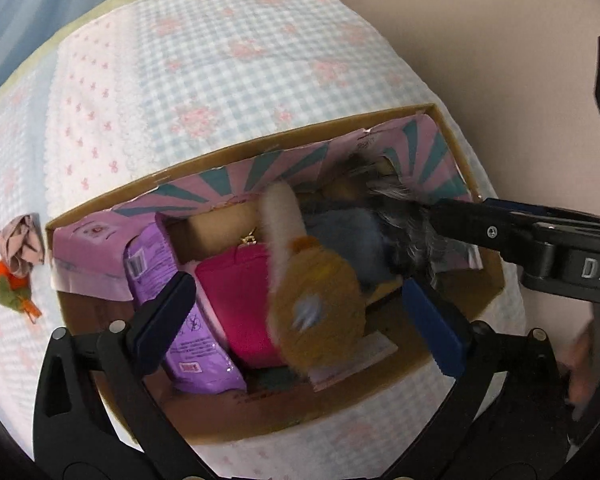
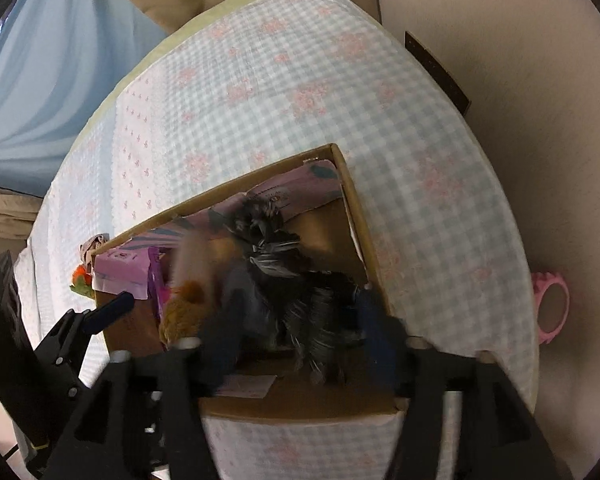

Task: Organize soft objects
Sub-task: 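Carry the brown plush and black scrunchie into the box and release both, then lift both tools from the box back toward the pompom and pink cloth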

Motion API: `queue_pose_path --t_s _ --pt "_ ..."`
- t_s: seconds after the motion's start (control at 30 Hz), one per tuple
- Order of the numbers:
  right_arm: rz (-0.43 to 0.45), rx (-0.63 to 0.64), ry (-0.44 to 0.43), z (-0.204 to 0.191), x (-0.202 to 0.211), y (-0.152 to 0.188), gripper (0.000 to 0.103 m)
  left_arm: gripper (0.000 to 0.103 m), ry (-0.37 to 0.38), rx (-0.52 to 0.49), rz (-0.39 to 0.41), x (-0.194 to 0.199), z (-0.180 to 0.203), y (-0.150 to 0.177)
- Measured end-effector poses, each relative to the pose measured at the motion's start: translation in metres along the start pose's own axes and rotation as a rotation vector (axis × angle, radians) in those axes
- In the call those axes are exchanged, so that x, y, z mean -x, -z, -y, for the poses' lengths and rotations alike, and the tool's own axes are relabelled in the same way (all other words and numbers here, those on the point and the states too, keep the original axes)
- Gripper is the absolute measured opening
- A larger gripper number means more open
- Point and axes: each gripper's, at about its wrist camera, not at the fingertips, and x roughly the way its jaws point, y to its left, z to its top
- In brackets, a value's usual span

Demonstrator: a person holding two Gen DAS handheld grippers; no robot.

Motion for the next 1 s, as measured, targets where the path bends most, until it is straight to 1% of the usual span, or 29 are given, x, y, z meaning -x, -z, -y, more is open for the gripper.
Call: queue_pose_path --t_s 0.03,0.07,0.1,0.2,0.37,0.47,0.6,0.73,0.87,1.0 --pt "-0.001 0.000 -0.003 -0.001 -0.001 -0.001 0.087 0.103 0.000 0.004 -0.002 0.000 -0.004 0.001" --pt "0.002 0.005 -0.021 -0.001 -0.001 -0.001 0.099 0.103 -0.004 0.007 -0.005 0.000 -0.007 0.003" --pt "0.009 0.012 -0.033 -0.003 -0.001 0.000 0.103 0.103 -0.015 0.012 -0.010 0.000 -0.011 0.005" --pt "0.021 0.062 0.003 -0.010 0.002 0.004 0.103 0.103 -0.037 0.033 -0.016 0.003 -0.019 0.010" --pt "0.021 0.083 -0.005 -0.015 0.003 0.007 0.103 0.103 -0.044 0.058 0.006 0.016 -0.026 0.015" --pt "0.040 0.099 0.001 -0.018 0.010 0.010 0.103 0.103 -0.027 0.069 0.022 0.025 -0.027 0.018" --pt "0.069 0.120 0.005 -0.023 0.026 0.014 0.103 0.103 -0.039 0.060 0.047 0.042 -0.022 0.022" --pt "0.104 0.134 0.008 -0.032 0.048 0.021 0.103 0.103 -0.047 0.063 0.089 0.069 -0.018 0.028" --pt "0.139 0.157 0.012 -0.043 0.073 0.028 0.103 0.103 -0.055 0.104 0.139 0.104 -0.023 0.040" --pt "0.219 0.203 0.047 -0.062 0.112 0.041 0.103 0.103 -0.069 0.150 0.205 0.147 -0.032 0.058"
